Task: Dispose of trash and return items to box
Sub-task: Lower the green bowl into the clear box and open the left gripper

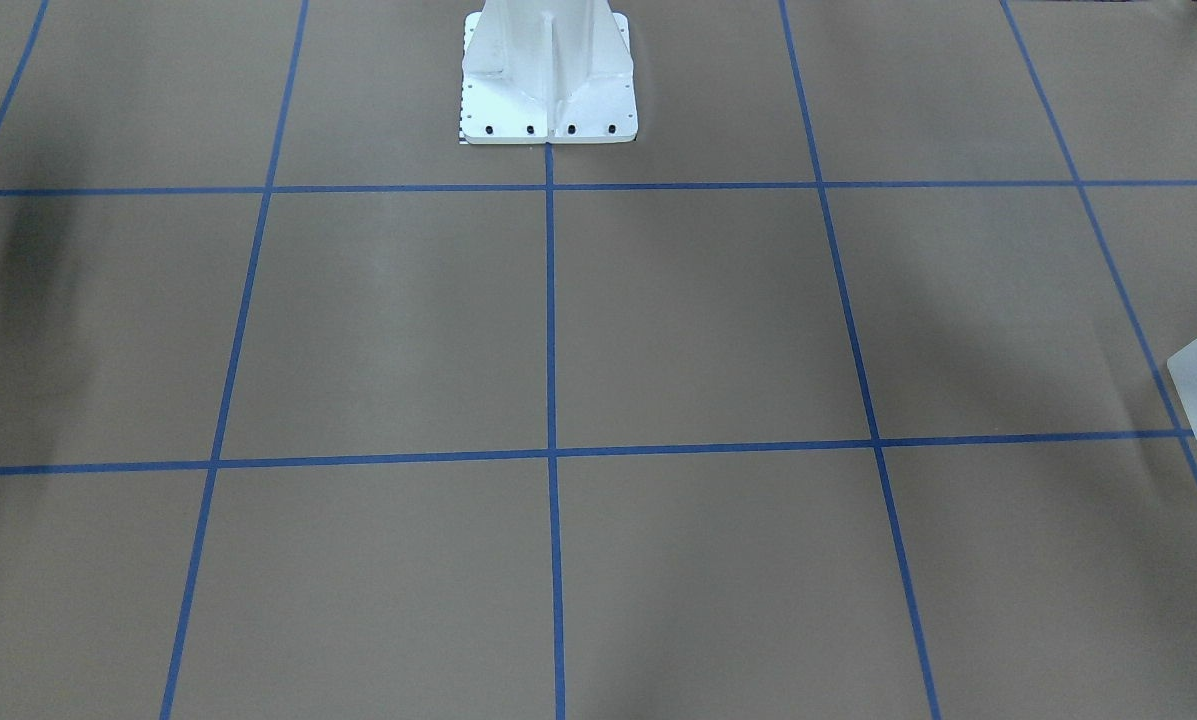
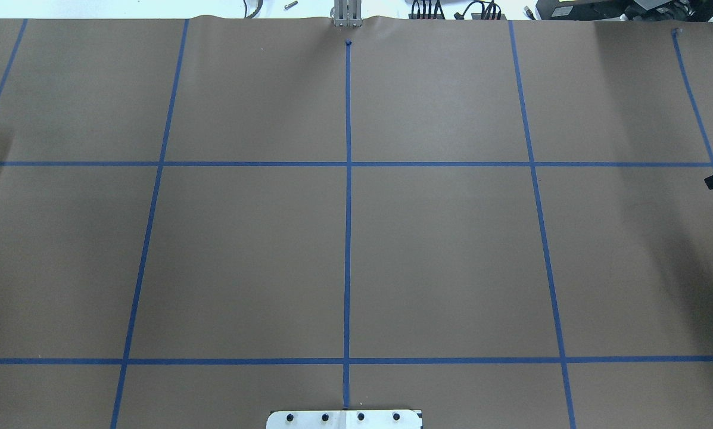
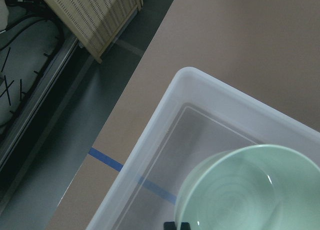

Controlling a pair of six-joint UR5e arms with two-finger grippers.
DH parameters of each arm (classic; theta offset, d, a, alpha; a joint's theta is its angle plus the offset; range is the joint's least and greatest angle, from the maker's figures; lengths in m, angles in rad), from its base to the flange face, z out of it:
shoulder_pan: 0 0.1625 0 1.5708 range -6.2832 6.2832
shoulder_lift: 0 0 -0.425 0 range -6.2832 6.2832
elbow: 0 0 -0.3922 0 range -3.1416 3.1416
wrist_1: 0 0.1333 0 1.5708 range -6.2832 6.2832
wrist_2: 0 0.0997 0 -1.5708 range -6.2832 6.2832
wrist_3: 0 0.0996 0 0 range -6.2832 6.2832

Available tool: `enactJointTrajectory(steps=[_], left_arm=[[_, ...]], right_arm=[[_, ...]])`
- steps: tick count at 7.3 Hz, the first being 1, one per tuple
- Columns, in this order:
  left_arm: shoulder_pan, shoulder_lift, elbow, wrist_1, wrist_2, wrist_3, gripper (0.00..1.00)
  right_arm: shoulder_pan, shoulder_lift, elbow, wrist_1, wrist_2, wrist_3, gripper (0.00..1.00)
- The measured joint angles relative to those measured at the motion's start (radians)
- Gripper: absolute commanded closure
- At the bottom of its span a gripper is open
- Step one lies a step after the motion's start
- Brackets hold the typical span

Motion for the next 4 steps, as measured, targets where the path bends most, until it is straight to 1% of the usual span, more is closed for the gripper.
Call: enactJointTrajectory(steps=[2, 3, 4], left_arm=[[0.011, 0.014, -0.016, -0.029, -0.001, -0.012, 0.01], [0.012, 0.020, -0.050, -0.028, -0.024, -0.018, 0.01], [0.013, 0.045, -0.144, 0.002, -0.090, -0.052, 0.01]], right_arm=[[0.000, 0.001, 0.003, 0.000, 0.001, 0.000, 0.00], [0.000, 0.001, 0.004, 0.000, 0.002, 0.000, 0.00], [0.000, 0.001, 0.006, 0.001, 0.002, 0.000, 0.00]])
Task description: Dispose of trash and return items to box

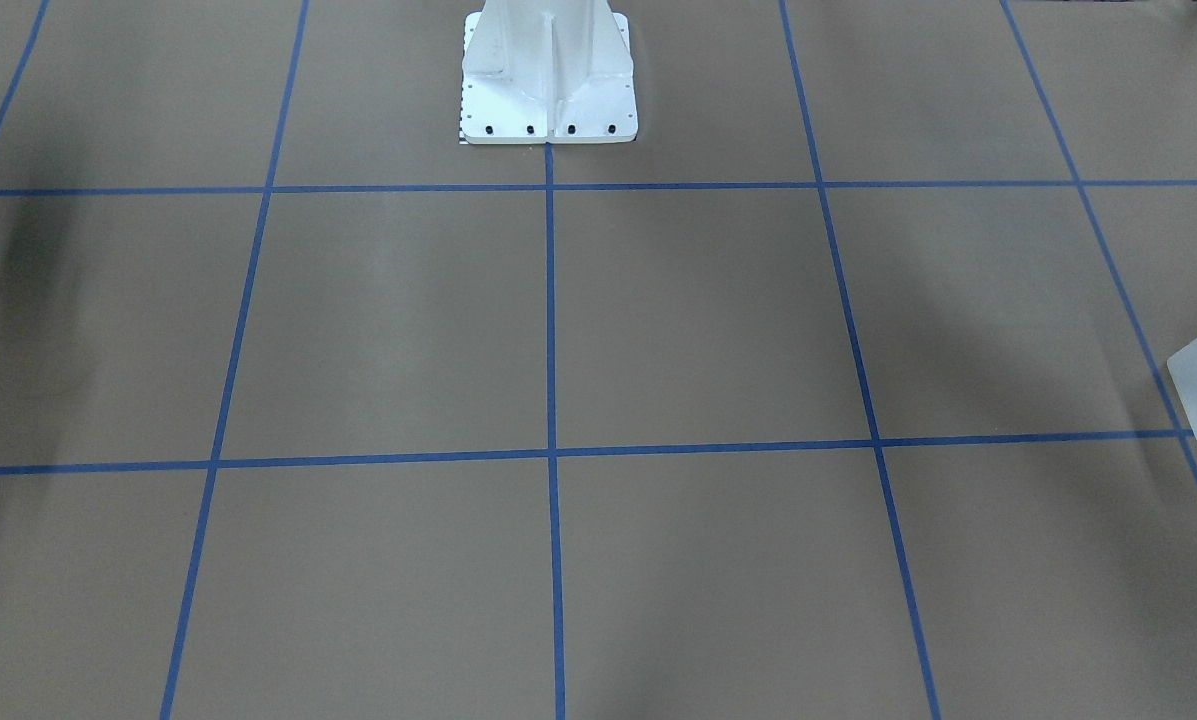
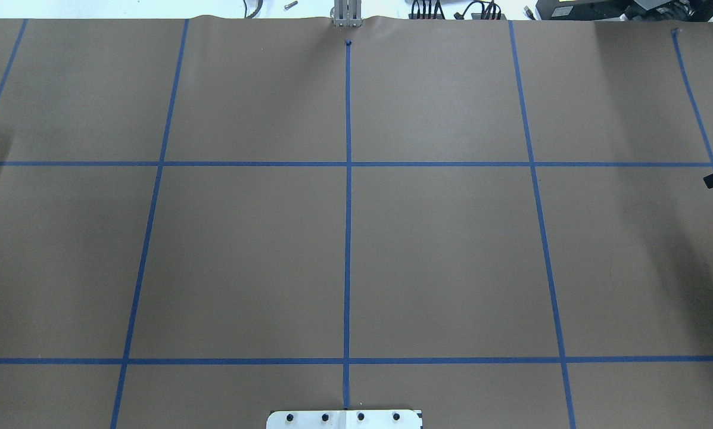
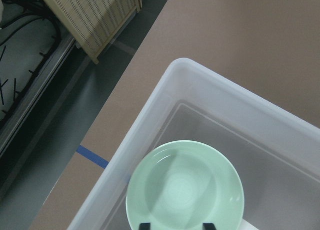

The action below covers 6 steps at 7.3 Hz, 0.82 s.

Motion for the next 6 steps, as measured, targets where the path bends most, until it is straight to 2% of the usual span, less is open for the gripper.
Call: enactJointTrajectory(steps=[1, 3, 4, 6], left_arm=[[0.012, 0.060, -0.184, 0.051, -0.075, -0.063, 0.01], [0.120, 0.234, -0.593, 0.100, -0.099, -0.124, 0.01], [0.216, 0.306, -0.746, 0.107, -0.073, -0.129, 0.01], [0.368, 0.416, -0.931, 0.115, -0.050, -0.110, 0.01]], right_arm=[[0.001, -0.004, 0.000, 0.012, -0.001, 0.000, 0.00], [0.007, -0.015, -0.006, 0.042, -0.006, 0.000, 0.00], [0.018, -0.012, -0.006, 0.046, -0.016, -0.001, 0.00], [0.039, 0.026, -0.004, 0.006, -0.099, -0.003, 0.00]])
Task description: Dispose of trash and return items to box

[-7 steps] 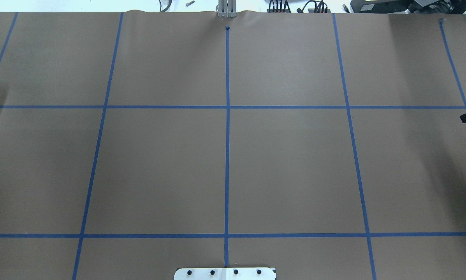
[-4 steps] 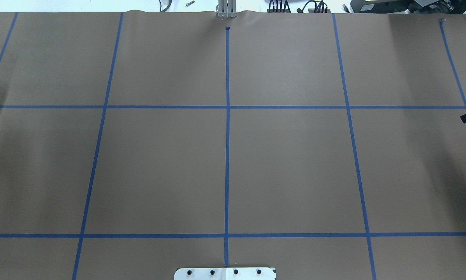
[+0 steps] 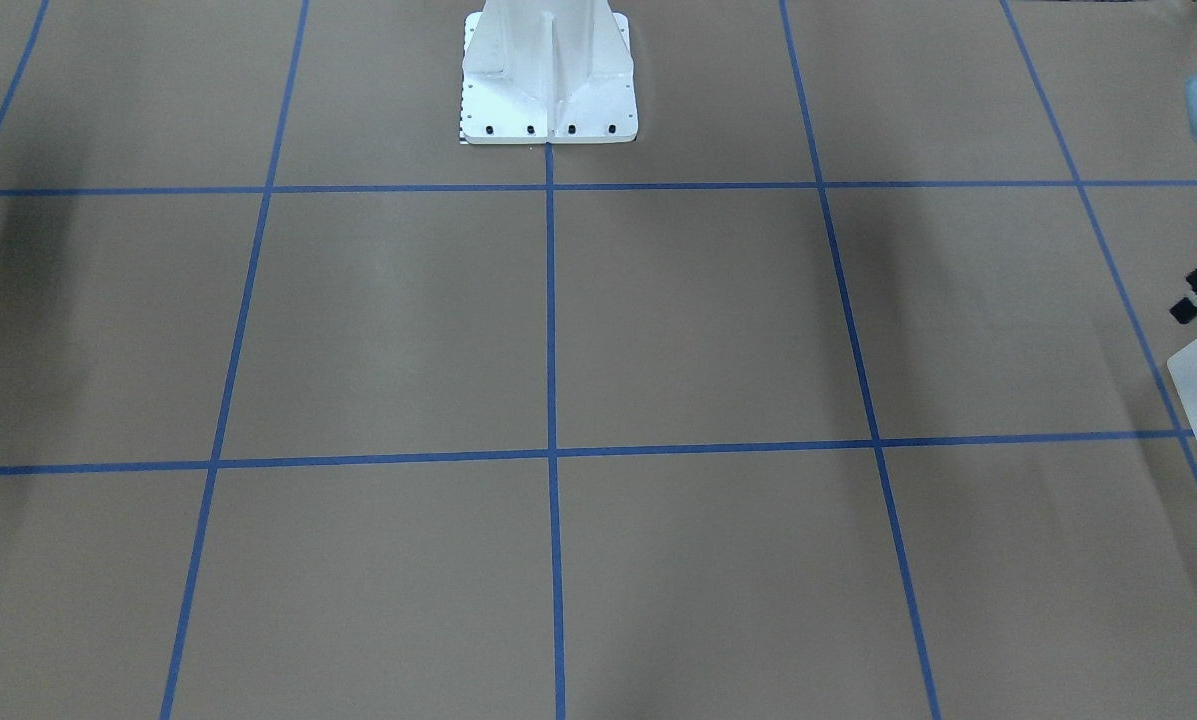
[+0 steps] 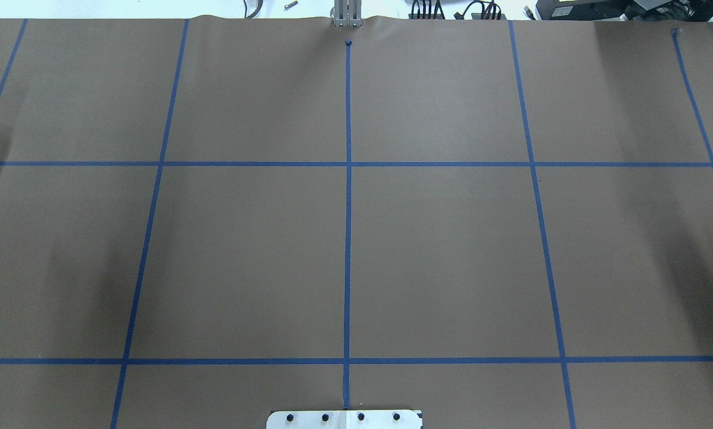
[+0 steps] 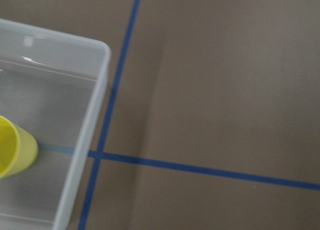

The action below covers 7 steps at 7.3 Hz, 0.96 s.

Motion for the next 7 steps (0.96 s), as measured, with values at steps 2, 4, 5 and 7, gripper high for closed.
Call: enactJointTrajectory(steps=[2, 4, 5, 7], left_arm=[[0.041, 0.062, -0.054, 0.040, 0.003, 0.131, 0.01], [0.012, 0.055, -0.071, 0.231, 0.030, 0.387, 0.01], [-0.016, 0.031, -0.084, 0.318, 0.068, 0.463, 0.01], [-0.036, -0.006, -0.117, 0.417, 0.095, 0.506, 0.01]], right_arm=[[0.020, 0.045, 0.003, -0.098, -0.040, -0.016, 0.00], [0.039, 0.054, 0.006, -0.139, -0.034, -0.056, 0.00], [0.037, 0.055, 0.005, -0.143, -0.033, -0.070, 0.00], [0.015, 0.057, 0.007, -0.142, -0.035, -0.081, 0.00]])
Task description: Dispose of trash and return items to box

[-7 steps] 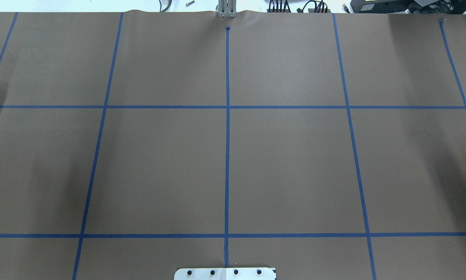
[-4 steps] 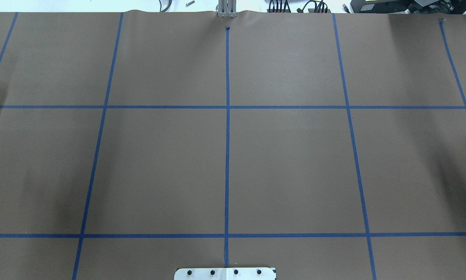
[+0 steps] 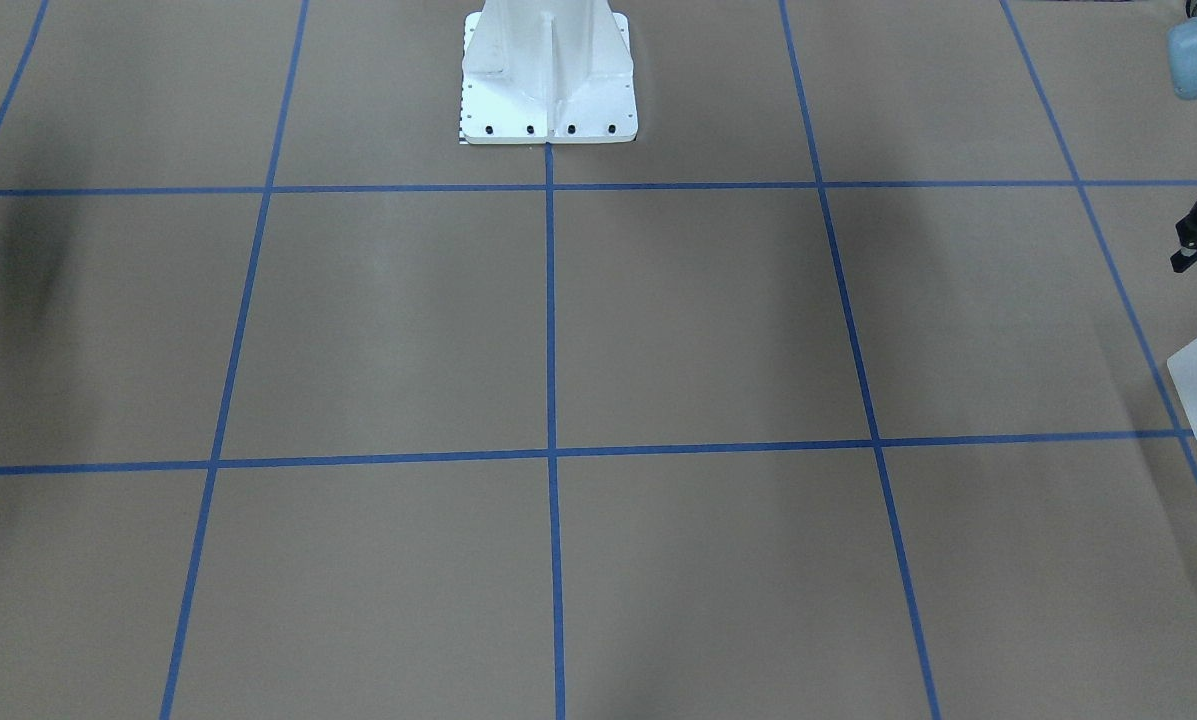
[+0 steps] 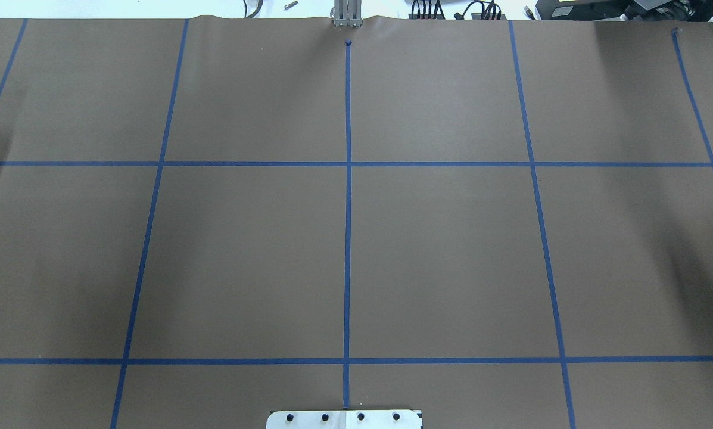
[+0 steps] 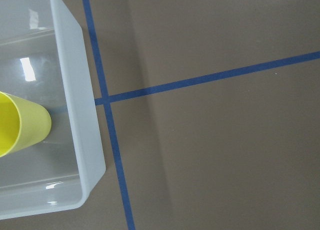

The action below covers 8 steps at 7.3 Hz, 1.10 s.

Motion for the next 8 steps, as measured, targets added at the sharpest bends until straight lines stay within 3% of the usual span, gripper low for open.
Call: enactJointTrajectory(steps=[5, 8], left_arm=[[-0.004, -0.006, -0.031, 0.014, -0.017, 0.001, 0.01], [-0.005, -0.009, -0.046, 0.012, -0.019, -0.003, 0.01]], right_arm=[[-0.009, -0.034, 0.036, 0.007, 0.082, 0.000, 0.00], [-0.010, -0.025, 0.032, -0.029, 0.088, 0.008, 0.00]])
